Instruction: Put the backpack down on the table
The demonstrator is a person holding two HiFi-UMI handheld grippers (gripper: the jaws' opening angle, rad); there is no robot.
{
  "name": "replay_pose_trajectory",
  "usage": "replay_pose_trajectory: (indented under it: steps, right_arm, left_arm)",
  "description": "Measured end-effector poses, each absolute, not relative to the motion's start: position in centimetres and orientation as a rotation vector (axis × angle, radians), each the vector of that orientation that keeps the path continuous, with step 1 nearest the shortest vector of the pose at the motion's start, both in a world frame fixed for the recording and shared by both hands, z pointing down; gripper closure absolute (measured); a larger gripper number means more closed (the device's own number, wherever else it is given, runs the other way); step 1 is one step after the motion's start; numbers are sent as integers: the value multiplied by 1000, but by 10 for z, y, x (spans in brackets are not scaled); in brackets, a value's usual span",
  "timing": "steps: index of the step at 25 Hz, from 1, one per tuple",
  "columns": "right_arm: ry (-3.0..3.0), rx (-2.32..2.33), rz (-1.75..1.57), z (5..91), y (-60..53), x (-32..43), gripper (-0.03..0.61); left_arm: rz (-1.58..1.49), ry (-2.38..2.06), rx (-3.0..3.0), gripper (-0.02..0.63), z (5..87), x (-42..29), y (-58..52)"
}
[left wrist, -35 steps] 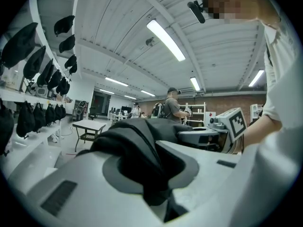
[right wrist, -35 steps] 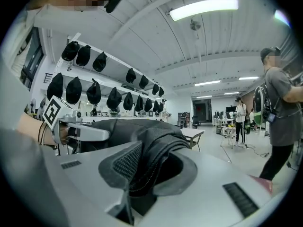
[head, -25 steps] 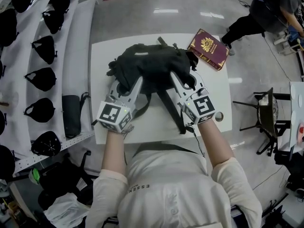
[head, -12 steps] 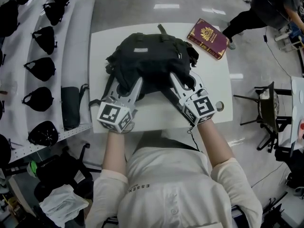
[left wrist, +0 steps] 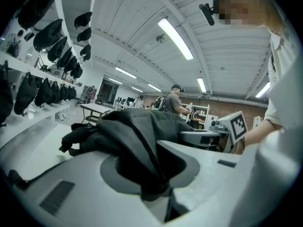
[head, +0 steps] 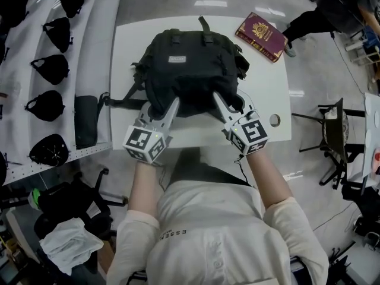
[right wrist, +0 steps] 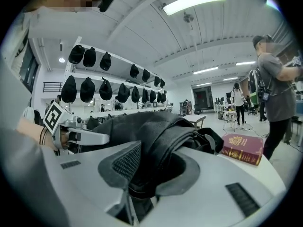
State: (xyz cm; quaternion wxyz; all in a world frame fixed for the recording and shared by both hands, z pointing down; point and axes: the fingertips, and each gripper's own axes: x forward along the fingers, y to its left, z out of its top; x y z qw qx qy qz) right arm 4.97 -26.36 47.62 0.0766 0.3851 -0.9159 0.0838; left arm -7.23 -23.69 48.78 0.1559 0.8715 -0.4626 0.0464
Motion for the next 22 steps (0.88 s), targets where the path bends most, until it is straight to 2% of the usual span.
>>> replay_pose_trajectory:
  steps: [22]
  right_arm:
    - [-2624, 1043, 391, 567, -190, 62, 451]
  left_arm:
    - [242, -1295, 2475, 522, 573, -62, -163]
